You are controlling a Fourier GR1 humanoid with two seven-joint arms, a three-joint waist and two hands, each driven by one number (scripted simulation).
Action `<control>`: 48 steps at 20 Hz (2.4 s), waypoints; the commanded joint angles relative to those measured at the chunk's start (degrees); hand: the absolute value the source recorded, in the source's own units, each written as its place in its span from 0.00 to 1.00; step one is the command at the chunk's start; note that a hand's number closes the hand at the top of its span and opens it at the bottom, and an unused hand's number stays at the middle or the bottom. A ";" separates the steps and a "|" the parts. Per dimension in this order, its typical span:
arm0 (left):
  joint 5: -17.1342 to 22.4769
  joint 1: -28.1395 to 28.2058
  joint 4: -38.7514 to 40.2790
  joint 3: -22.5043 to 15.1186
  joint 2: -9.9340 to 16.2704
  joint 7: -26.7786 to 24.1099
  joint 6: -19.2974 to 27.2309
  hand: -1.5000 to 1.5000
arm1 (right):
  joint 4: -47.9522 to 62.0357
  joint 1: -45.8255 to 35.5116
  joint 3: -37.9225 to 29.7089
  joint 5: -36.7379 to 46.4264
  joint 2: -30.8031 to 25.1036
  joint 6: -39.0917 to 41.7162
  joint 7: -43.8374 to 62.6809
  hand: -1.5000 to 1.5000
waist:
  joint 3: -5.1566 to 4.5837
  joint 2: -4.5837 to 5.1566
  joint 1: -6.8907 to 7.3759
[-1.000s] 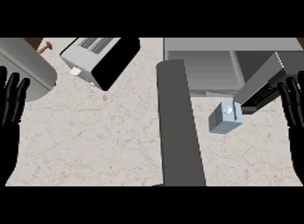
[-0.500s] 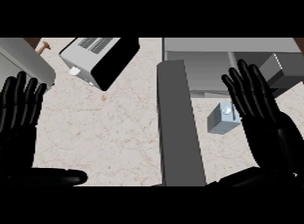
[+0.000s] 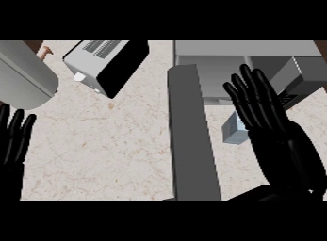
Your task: Pick up the milk, place it into the microwave and close the microwave
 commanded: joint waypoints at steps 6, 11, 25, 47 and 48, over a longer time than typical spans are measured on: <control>-1.48 5.79 -0.96 -2.65 -1.99 -4.15 -1.73 0.00 | 8.88 1.30 -3.11 5.39 -0.73 -1.73 -7.95 0.00 | 0.02 0.07 -0.07; 0.32 6.33 -1.68 -0.94 -2.00 -3.71 -3.06 0.00 | 14.02 -1.35 -6.29 5.97 -0.67 -3.24 -9.02 0.00 | 0.02 0.09 -0.01; 4.55 11.70 -0.06 5.23 -0.55 -8.25 -9.74 0.00 | 28.67 1.47 -12.03 5.42 -2.09 -1.13 -19.69 0.00 | 0.02 0.07 0.00; 3.94 20.84 -5.20 0.91 -2.06 -11.63 -11.81 0.00 | 59.74 -3.29 -18.69 7.83 -6.89 6.71 -46.78 0.00 | 0.04 0.07 0.29; 2.89 20.32 -3.43 1.37 -2.07 -13.66 -12.82 0.00 | 59.73 -3.19 -18.82 8.13 -6.13 5.19 -47.04 0.00 | 0.03 0.06 0.20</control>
